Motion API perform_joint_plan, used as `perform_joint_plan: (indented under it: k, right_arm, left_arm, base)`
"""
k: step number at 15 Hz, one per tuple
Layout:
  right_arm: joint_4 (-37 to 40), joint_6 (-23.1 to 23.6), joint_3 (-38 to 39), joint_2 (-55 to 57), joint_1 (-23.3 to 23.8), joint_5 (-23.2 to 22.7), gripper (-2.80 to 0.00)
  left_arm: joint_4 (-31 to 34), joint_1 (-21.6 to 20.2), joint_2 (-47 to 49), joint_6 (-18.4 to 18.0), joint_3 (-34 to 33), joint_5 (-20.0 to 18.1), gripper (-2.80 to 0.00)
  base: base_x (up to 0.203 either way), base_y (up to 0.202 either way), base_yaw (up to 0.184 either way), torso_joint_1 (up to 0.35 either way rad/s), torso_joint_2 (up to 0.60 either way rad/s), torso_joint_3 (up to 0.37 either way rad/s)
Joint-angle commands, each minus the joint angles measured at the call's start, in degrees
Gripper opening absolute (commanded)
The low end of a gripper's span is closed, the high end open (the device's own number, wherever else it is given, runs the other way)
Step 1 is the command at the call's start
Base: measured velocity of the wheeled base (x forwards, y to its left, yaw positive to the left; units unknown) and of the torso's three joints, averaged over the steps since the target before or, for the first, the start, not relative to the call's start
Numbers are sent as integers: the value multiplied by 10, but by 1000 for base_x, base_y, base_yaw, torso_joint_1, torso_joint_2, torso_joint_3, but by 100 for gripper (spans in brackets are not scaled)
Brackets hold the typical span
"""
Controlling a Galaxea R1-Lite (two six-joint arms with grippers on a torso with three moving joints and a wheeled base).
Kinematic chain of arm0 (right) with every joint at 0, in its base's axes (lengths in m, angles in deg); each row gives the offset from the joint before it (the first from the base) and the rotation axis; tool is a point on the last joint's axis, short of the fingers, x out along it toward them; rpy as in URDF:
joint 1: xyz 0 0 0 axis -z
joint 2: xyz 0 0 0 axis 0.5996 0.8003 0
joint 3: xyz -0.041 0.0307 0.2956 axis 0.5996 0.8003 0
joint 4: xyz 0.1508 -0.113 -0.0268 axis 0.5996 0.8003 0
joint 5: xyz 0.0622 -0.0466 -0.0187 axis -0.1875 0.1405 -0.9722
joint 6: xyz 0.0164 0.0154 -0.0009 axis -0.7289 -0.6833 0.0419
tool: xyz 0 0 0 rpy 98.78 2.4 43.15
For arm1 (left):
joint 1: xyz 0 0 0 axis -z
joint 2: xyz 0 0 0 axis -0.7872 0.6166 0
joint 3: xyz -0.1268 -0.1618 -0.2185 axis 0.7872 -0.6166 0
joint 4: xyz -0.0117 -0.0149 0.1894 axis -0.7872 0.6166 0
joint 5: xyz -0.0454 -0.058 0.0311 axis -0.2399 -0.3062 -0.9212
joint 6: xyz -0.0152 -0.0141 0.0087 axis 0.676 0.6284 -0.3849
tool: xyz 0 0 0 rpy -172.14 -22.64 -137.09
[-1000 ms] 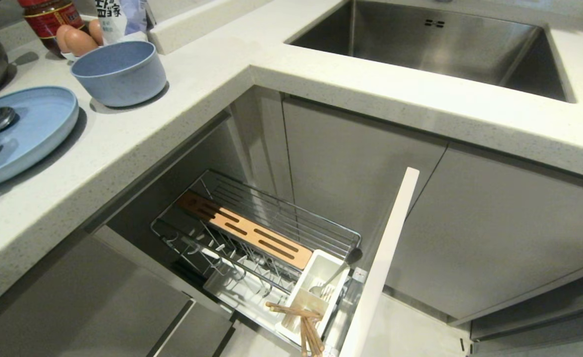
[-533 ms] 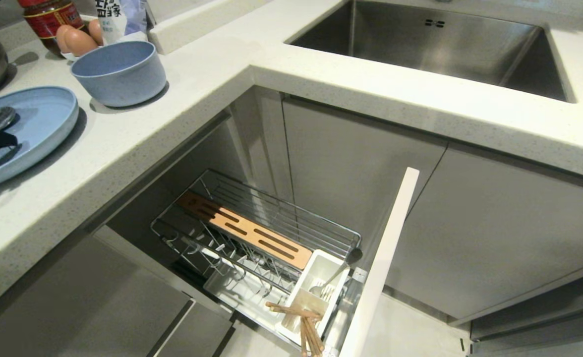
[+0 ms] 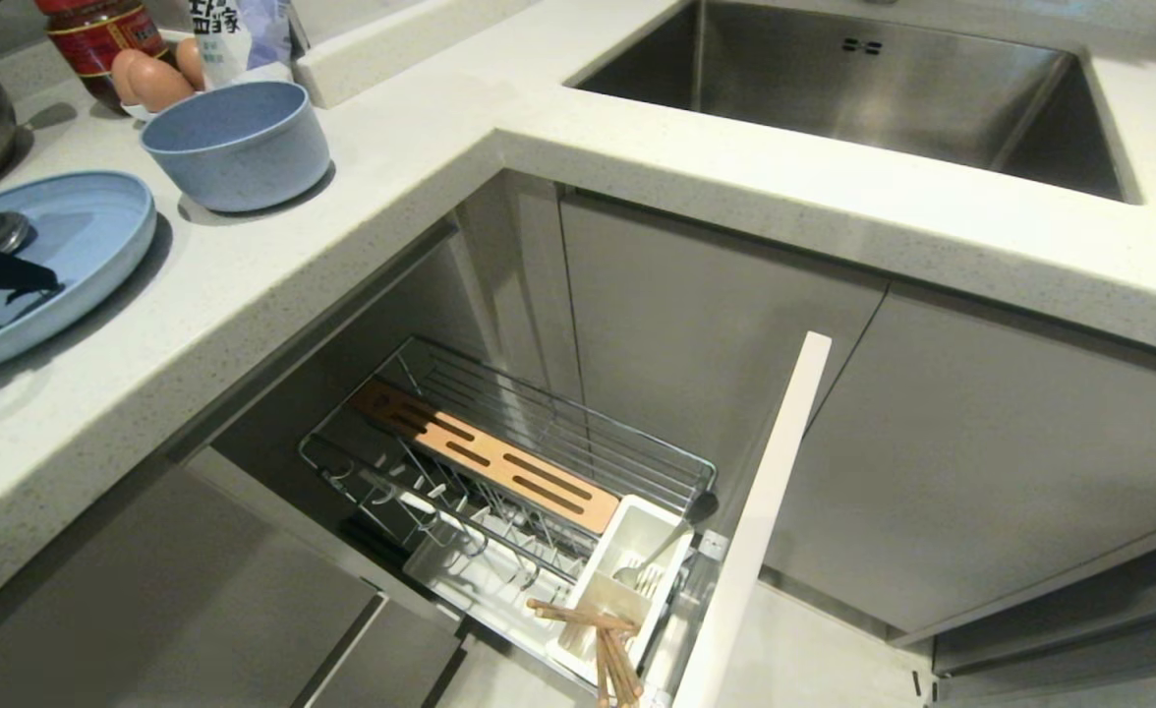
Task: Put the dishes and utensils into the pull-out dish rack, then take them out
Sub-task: Pick up the spoon and place it in the cupboard
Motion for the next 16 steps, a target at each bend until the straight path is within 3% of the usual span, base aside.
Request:
perform_joint_plan:
  k: [1, 2, 3, 7, 16]
  right_arm:
    - [0, 0, 0, 0, 0, 0, -280]
    - [0, 0, 0, 0, 0, 0, -280]
    - [0, 0, 0, 0, 0, 0, -280]
    - [0, 0, 0, 0, 0, 0, -280]
    - [0, 0, 0, 0, 0, 0, -280]
  left_arm:
    - [3, -1, -1, -1, -1, 6, 0]
    - [3, -1, -1, -1, -2, 9, 0]
    - [3, -1, -1, -3, -3, 9, -280]
    - [3, -3, 1, -4, -3, 32, -280]
    - [3, -8, -3, -4, -1, 36, -280]
  base:
    - [0, 0, 0, 0, 0, 0]
    - [0, 0, 0, 0, 0, 0]
    - [0, 0, 0, 0, 0, 0]
    - [0, 0, 0, 0, 0, 0]
    - [0, 0, 0, 0, 0, 0]
